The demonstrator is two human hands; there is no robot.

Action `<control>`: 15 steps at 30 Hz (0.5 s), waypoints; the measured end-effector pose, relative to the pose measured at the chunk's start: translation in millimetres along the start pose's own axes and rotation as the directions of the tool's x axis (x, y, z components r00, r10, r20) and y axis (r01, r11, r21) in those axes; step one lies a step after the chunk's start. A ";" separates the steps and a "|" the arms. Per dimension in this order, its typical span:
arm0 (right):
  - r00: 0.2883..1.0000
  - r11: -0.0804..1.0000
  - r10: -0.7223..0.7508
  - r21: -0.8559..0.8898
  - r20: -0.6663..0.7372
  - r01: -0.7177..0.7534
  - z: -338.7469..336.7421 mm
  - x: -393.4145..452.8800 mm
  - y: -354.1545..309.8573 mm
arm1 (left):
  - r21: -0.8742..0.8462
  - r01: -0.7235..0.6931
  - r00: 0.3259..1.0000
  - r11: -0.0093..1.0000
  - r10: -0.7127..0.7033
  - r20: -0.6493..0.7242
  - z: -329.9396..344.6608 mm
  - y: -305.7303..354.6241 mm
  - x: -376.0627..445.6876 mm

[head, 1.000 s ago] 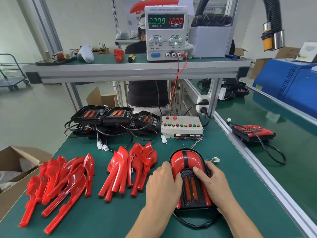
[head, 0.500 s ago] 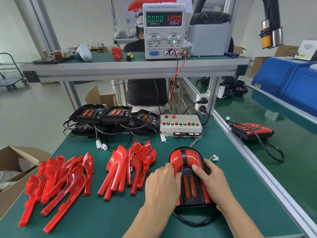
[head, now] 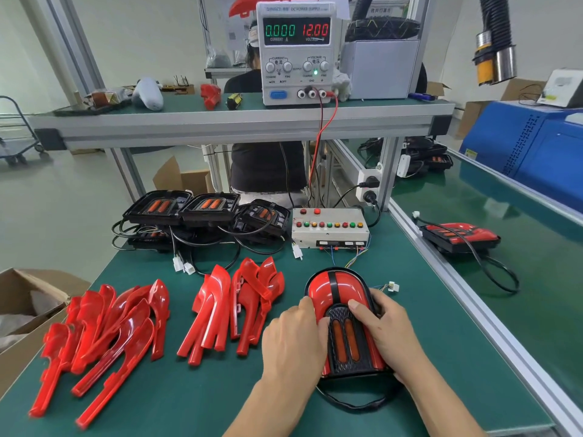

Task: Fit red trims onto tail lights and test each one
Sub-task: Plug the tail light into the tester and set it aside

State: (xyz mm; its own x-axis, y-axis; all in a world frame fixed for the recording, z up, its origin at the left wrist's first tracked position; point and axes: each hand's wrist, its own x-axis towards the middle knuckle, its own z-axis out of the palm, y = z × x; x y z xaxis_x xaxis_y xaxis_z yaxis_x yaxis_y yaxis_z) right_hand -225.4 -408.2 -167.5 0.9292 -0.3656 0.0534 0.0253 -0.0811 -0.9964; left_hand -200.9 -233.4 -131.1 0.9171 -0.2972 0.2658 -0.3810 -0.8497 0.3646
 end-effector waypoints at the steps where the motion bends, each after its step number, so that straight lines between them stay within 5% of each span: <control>1: 1.000 1.000 -0.003 0.003 0.000 0.003 0.3 -0.2 -1.0 | -0.068 0.001 0.999 0.998 -0.003 -0.033 0.1 -1.7 -0.8; 5: 1.000 0.999 -0.018 0.035 0.018 0.017 -2.3 -2.2 -1.7 | -0.421 0.134 0.991 0.897 -0.113 0.075 1.3 -14.2 3.9; 9: 0.999 0.996 -0.030 0.090 0.029 0.028 -2.1 -7.4 -4.4 | -0.745 0.358 0.914 0.563 -0.047 0.404 3.2 -22.7 9.5; 12: 0.997 0.997 -0.061 0.045 0.047 0.059 -3.1 -8.6 -6.0 | -0.834 0.379 0.909 0.402 0.010 0.417 7.1 -19.8 5.5; 15: 0.989 0.995 -0.093 -0.028 0.118 0.097 -7.4 -3.7 -14.2 | -0.866 0.341 0.929 0.365 0.012 0.370 9.2 -17.0 4.4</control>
State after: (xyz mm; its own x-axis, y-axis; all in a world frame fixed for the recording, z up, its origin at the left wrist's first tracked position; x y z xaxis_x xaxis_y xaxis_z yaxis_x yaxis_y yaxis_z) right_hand -231.9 -412.6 -153.1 0.9598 -0.2448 0.1373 0.1045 -0.1423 -0.9843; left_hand -189.3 -224.3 -144.3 0.8906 -0.4478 -0.0792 0.0715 -0.0341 0.9969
